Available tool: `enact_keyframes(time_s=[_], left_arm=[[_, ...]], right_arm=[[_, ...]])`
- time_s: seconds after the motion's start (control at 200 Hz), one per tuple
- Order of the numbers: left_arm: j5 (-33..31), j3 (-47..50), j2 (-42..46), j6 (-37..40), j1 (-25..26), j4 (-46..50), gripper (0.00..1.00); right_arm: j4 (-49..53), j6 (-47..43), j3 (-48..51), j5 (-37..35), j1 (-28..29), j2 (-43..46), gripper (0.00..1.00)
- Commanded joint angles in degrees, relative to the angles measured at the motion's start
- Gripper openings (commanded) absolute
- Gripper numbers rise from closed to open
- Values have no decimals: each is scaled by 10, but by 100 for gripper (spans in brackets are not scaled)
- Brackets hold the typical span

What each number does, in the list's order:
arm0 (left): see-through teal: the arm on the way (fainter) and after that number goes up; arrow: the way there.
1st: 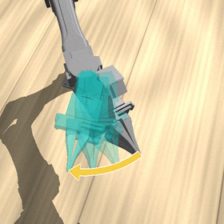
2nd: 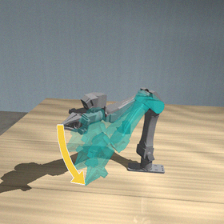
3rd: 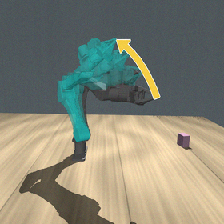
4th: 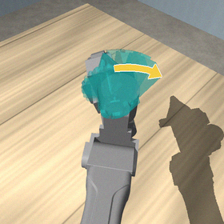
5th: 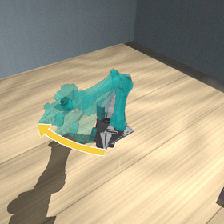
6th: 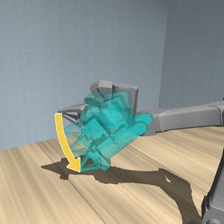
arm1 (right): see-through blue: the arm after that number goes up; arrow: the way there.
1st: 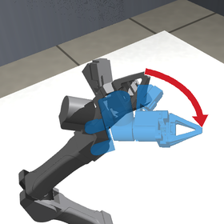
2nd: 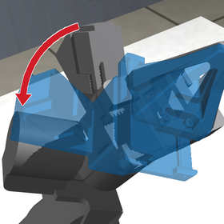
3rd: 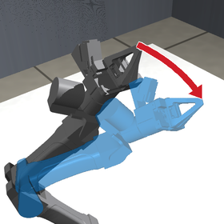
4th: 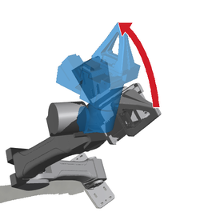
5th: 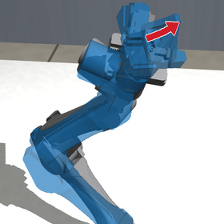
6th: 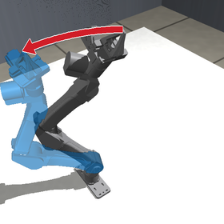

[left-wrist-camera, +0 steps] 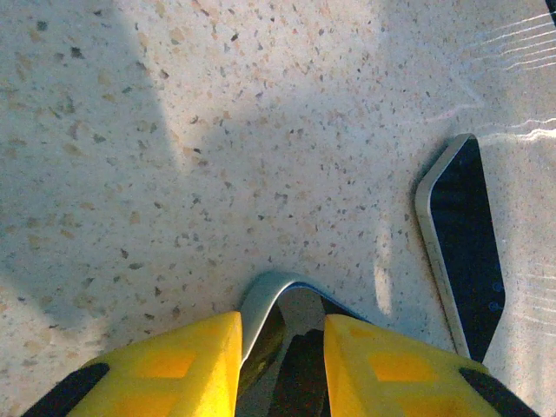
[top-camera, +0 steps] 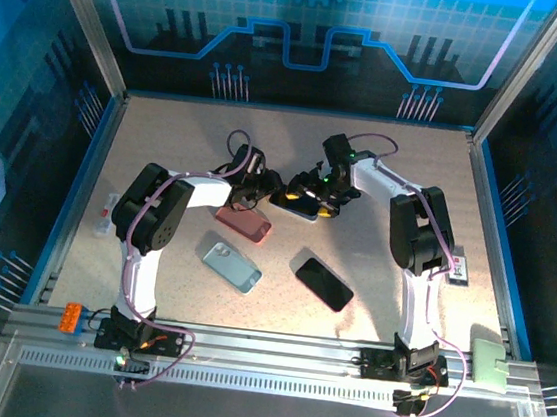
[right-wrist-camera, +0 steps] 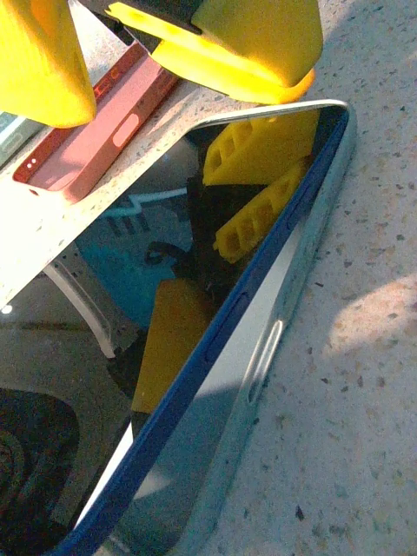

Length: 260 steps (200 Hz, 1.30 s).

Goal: Put the phone into the phone case

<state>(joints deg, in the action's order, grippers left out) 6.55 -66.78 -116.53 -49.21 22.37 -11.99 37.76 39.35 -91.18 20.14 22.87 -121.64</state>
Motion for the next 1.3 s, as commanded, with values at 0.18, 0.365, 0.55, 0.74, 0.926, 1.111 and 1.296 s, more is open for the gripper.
enact_keyframes(time_s=[0.18,0.365,0.55,0.74,0.926,1.111,1.296], left_arm=[[10,11,27,-3,5,-12,31],[10,14,30,-2,5,-16,31],[10,16,30,-1,6,-18,31],[9,19,32,-1,6,-23,31],[8,23,32,-3,5,-30,31],[9,26,32,-4,5,-36,31],[9,28,33,-5,5,-39,31]], right_arm=[[44,-8,-21,-17,6,7,96],[54,-9,-23,-24,5,10,96],[59,-9,-22,-30,5,12,97],[65,-10,-20,-35,3,17,97],[71,-10,-22,-38,-1,23,98],[77,-11,-26,-41,-3,27,98],[83,-10,-29,-41,-4,28,98]])
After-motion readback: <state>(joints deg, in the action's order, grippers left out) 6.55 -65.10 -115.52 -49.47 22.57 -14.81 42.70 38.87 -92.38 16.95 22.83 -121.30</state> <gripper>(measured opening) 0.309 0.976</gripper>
